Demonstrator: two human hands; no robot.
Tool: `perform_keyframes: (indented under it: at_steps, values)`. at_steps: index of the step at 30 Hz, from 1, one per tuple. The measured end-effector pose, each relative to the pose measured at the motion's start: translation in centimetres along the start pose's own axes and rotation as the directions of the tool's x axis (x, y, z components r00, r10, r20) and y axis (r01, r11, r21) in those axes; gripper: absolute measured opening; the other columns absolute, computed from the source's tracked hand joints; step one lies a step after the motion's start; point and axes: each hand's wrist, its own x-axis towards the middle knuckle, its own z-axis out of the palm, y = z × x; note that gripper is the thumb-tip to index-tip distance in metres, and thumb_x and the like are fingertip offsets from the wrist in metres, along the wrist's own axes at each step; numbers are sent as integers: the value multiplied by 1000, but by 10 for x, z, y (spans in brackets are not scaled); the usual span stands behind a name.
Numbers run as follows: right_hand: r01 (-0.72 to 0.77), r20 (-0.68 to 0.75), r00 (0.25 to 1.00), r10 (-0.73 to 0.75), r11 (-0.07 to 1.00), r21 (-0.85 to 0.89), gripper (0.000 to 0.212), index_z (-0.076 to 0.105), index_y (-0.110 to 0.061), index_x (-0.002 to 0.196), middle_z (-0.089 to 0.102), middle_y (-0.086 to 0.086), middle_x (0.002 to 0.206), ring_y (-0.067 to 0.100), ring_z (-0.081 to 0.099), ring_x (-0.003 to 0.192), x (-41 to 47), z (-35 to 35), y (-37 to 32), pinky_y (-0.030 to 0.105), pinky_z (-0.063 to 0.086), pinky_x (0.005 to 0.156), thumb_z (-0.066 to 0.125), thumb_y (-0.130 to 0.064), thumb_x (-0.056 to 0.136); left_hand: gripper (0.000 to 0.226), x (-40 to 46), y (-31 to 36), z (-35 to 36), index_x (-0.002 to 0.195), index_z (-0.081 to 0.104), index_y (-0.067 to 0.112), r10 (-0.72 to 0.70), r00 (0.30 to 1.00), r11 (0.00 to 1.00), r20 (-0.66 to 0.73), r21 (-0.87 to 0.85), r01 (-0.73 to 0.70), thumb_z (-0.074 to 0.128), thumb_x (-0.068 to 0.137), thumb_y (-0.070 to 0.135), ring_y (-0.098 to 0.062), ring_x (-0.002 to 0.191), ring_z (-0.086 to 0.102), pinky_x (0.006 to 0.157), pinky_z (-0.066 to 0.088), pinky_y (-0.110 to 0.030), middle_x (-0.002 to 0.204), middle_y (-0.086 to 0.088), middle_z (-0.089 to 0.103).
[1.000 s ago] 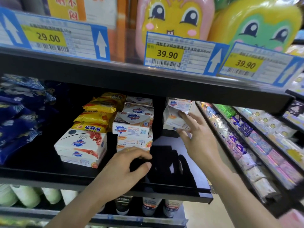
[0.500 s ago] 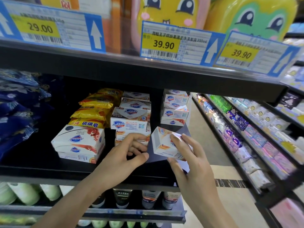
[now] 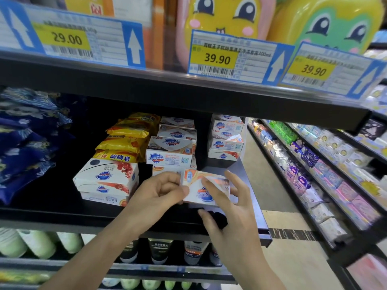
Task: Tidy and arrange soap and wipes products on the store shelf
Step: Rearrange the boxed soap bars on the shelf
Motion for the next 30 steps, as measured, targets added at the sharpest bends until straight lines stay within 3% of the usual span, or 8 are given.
perform_keyframes:
  at_steps: [3, 7, 10, 19, 22, 25, 27, 30]
  values:
    - [-156, 49, 988, 148, 922, 355, 80, 43, -38, 150, 36, -14, 155, 2, 47, 136, 5, -8, 0, 8, 45, 97, 82, -27, 81, 35, 0, -2, -4, 115, 72, 24, -7, 999, 1000, -32, -11, 6, 69, 83, 37, -11, 90, 75, 89, 48, -27, 94, -1, 81]
    - [-473, 291, 876, 385, 569, 672, 63, 48, -38, 144, 71, -12, 122, 16, 71, 111, 24, -21, 7, 25, 58, 78, 70, -39, 85, 30, -1, -3, -4, 121, 69, 24, -30, 999, 999, -23, 14, 31, 72, 92, 27, -11, 103, 76, 97, 50, -31, 101, 1, 82]
    - [-522, 369, 853, 369, 576, 629, 52, 55, -34, 139, 76, -2, 116, 18, 73, 103, 31, -24, 13, 27, 56, 70, 66, -30, 88, 24, -2, -4, -4, 121, 69, 23, -39, 999, 998, -25, 38, 40, 69, 99, 12, -13, 105, 76, 101, 52, -37, 103, 0, 81]
    - [-555, 387, 830, 401, 532, 640, 43, 65, -24, 120, 78, 0, 114, 16, 75, 97, 27, -20, 15, 21, 54, 62, 70, -32, 78, 27, -5, 1, -4, 123, 68, 24, -57, 998, 994, -17, 87, 58, 69, 98, 12, -15, 108, 75, 106, 53, -42, 107, 1, 80]
    - [-511, 329, 855, 400, 546, 664, 36, 64, -22, 116, 77, 2, 114, 22, 74, 101, 24, -18, 16, 24, 56, 64, 69, -20, 81, 26, -8, 8, 0, 117, 72, 32, -57, 998, 997, 0, 61, 57, 67, 92, 38, -6, 107, 72, 106, 52, -30, 109, 9, 79]
    - [-440, 278, 894, 351, 576, 689, 34, 63, -26, 114, 76, 1, 115, 18, 72, 108, 20, -20, 15, 24, 58, 70, 73, -18, 82, 22, -11, 14, 5, 92, 66, 72, -61, 998, 993, -24, 100, 63, 49, 79, 70, 16, 90, 63, 72, 42, 3, 98, 39, 68]
    - [-407, 258, 910, 323, 592, 695, 33, 63, -27, 111, 75, 2, 113, 16, 71, 108, 18, -22, 15, 25, 58, 73, 74, -16, 82, 26, -11, 14, 6, 89, 63, 74, -57, 998, 989, -31, 134, 61, 41, 84, 87, 13, 86, 62, 70, 41, 1, 96, 34, 68]
    - [-382, 254, 923, 290, 607, 697, 35, 66, -27, 108, 74, 2, 110, 12, 71, 103, 17, -25, 15, 23, 56, 74, 68, -3, 83, 50, -9, 8, 4, 99, 72, 50, -40, 999, 987, -6, 155, 41, 42, 80, 85, 0, 89, 65, 87, 44, -21, 98, 15, 73]
